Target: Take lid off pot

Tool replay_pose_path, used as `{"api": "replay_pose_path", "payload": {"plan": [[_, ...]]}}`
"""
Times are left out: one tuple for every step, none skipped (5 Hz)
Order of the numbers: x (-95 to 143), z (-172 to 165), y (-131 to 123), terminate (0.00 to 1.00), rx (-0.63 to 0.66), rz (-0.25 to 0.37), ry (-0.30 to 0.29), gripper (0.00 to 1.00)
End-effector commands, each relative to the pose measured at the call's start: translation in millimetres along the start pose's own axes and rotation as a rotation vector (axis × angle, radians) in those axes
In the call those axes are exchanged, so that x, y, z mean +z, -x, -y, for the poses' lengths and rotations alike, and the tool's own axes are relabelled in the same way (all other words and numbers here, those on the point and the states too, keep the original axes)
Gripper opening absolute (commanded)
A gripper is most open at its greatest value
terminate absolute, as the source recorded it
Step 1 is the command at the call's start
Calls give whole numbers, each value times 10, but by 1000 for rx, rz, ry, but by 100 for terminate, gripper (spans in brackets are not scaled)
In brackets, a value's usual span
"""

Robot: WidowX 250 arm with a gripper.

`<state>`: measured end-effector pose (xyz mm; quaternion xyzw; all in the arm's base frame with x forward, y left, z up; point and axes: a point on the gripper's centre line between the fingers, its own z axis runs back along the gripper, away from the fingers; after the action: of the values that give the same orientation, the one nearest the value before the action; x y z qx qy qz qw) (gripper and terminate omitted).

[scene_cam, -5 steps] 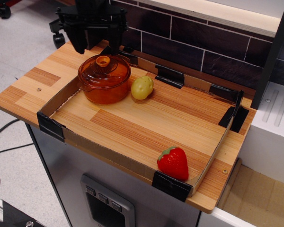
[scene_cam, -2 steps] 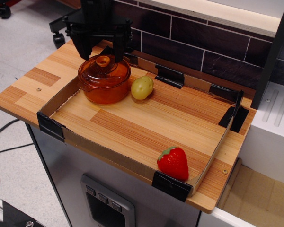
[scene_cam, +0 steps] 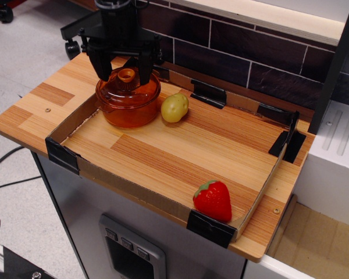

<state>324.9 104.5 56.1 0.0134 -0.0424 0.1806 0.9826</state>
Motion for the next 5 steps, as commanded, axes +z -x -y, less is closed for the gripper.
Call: {"api": "replay_pose_path", "payload": {"plan": [[50,-8,-30,0,-7,38,-18,0],[103,-21,-41,0,3,49,-13,0],[251,-48,-90,0,45,65,-16,0],[521,-48,-95,0,60,101,3,0],[698,13,-43,0,61,99,10,0]]}}
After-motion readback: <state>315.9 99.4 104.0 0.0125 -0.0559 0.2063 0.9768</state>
